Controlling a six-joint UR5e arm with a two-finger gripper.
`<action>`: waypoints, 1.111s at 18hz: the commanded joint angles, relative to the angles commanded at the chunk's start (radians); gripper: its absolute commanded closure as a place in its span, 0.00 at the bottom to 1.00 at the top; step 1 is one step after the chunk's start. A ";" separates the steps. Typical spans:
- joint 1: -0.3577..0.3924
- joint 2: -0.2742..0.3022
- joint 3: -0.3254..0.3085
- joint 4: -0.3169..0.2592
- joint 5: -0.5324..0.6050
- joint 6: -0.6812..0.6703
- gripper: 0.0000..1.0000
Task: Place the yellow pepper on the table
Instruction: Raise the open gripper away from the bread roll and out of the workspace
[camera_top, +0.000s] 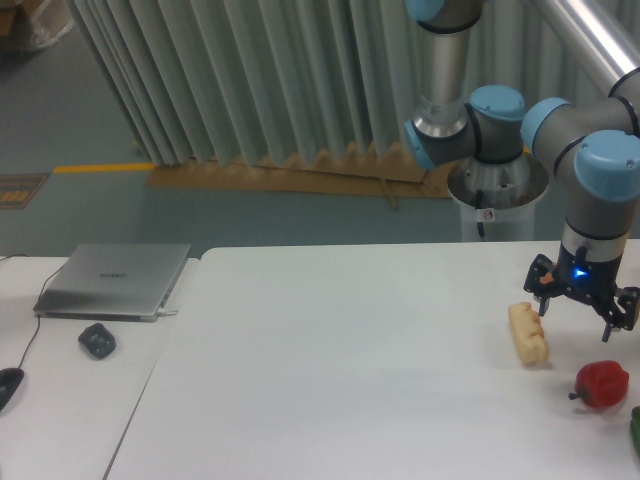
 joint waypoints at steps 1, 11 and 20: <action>0.002 0.000 0.000 0.000 0.003 0.004 0.00; 0.005 0.009 0.000 -0.001 0.012 0.009 0.00; 0.002 0.011 0.000 -0.001 0.014 0.007 0.00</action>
